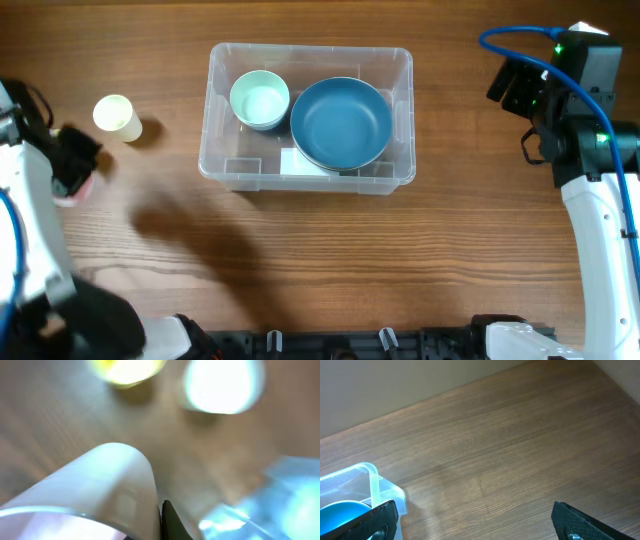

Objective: Pack container
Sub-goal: 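Carry the pink cup into the bin and release it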

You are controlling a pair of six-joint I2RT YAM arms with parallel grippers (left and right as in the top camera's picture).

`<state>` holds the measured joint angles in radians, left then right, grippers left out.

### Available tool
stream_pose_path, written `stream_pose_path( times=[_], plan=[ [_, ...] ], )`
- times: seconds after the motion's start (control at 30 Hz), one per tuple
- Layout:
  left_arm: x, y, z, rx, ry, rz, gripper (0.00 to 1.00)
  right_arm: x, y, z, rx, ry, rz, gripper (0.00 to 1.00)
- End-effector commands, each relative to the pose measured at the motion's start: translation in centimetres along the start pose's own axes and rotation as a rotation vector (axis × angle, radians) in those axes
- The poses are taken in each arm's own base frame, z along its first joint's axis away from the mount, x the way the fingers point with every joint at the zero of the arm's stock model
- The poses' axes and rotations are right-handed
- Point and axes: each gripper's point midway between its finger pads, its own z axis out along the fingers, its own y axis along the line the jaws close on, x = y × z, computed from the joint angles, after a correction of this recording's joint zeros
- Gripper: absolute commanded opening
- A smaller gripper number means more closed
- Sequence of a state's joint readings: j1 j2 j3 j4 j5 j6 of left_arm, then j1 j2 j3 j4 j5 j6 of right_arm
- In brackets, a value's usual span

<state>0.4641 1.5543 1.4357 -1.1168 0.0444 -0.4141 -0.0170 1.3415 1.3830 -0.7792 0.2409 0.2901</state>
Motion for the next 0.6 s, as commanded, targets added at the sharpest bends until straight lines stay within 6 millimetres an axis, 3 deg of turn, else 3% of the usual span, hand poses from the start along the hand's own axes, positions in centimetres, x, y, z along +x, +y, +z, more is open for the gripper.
stream_pose_path(
  times=[0.0, 0.13, 0.27, 0.4, 0.5, 0.57],
  plan=[
    [2.4, -8.1, -7.8, 0.280, -0.119, 0.222, 0.04, -0.5, -0.2, 0.1, 0.019, -0.010, -0.007, 0.99],
    [8.5, -15.8, -12.9, 0.496, -0.198, 0.515, 0.04, -0.5, -0.2, 0.1, 0.019, -0.010, -0.007, 1.00],
    [14.3, -20.3, -14.0, 0.583, -0.191, 0.736, 0.04, -0.5, -0.2, 0.1, 0.019, -0.010, -0.007, 1.00],
    [18.7, -22.3, -11.6, 0.504, -0.165, 0.870, 0.04, -0.5, -0.2, 0.1, 0.019, -0.010, -0.008, 1.00],
    [21.6, -23.5, -8.5, 0.444, -0.100, 0.944, 0.04, -0.5, -0.2, 0.1, 0.019, -0.010, -0.007, 1.00],
    [22.4, -23.6, -5.9, 0.375, -0.049, 0.934, 0.04, -0.5, -0.2, 0.1, 0.019, -0.010, -0.007, 1.00]
  ],
)
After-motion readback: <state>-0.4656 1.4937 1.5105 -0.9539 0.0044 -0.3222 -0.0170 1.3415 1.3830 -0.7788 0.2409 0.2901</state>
